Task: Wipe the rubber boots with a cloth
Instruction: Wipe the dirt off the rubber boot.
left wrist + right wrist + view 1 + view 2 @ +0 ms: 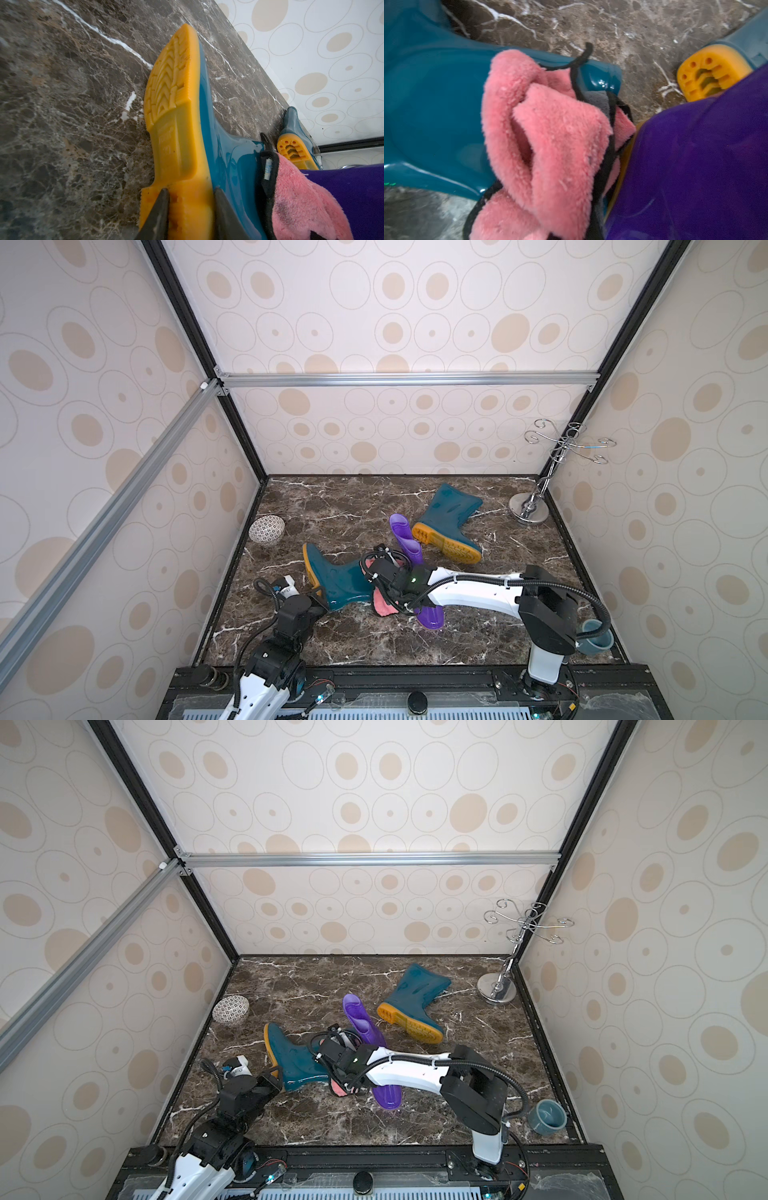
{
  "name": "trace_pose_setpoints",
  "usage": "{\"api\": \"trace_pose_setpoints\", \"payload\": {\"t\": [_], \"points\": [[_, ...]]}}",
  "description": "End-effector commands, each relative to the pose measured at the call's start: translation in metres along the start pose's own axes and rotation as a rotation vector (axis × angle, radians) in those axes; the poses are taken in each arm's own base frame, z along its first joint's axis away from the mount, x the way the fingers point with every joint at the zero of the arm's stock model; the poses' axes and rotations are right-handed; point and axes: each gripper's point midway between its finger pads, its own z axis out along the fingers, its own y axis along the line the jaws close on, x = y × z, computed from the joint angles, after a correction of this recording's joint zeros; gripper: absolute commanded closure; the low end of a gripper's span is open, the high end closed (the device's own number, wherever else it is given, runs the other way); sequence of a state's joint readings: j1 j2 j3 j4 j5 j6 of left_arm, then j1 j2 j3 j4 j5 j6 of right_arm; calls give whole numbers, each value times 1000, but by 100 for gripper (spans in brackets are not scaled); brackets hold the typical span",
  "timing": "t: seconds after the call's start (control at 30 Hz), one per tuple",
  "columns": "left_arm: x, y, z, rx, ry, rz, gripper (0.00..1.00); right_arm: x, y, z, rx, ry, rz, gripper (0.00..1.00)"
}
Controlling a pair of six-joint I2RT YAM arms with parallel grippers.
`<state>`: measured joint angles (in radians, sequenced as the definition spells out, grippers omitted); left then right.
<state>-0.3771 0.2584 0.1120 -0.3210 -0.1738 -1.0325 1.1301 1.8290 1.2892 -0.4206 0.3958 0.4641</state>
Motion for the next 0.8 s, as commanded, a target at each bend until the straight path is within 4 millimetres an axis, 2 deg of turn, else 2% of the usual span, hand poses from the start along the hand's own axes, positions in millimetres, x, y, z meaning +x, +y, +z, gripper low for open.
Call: {"api": "trace_pose_setpoints", "payload": {"t": [0.0, 0.1, 0.23, 0.3, 0.4, 0.5, 0.57, 0.67, 0.77], "points": [[31, 47, 8, -141, 69, 24, 100, -4, 63, -13, -223, 3, -41, 100], [31, 47, 8, -142, 70, 24, 100, -9, 106, -22, -324, -5, -63, 100], [31, 47, 8, -142, 68, 23, 100, -7, 148, -25, -521, 47, 18, 100], [31, 47, 8, -142, 67, 24, 100, -7, 164, -31, -611, 74, 51, 100], [31, 48, 8, -144, 67, 22, 100, -14, 175, -46, -695, 66, 78, 100], [31, 47, 8, -141, 65, 23, 100, -24, 165, -54, -665, 6, 82, 100], [31, 48, 8, -142, 66, 22, 100, -26, 146, -44, -577, -32, 107, 100], [31, 48, 8, -142, 65, 22, 100, -18, 117, -20, -440, 2, 112, 100], [31, 47, 8, -142, 66, 23, 100, -9, 78, 3, -228, 9, 72, 100]]}}
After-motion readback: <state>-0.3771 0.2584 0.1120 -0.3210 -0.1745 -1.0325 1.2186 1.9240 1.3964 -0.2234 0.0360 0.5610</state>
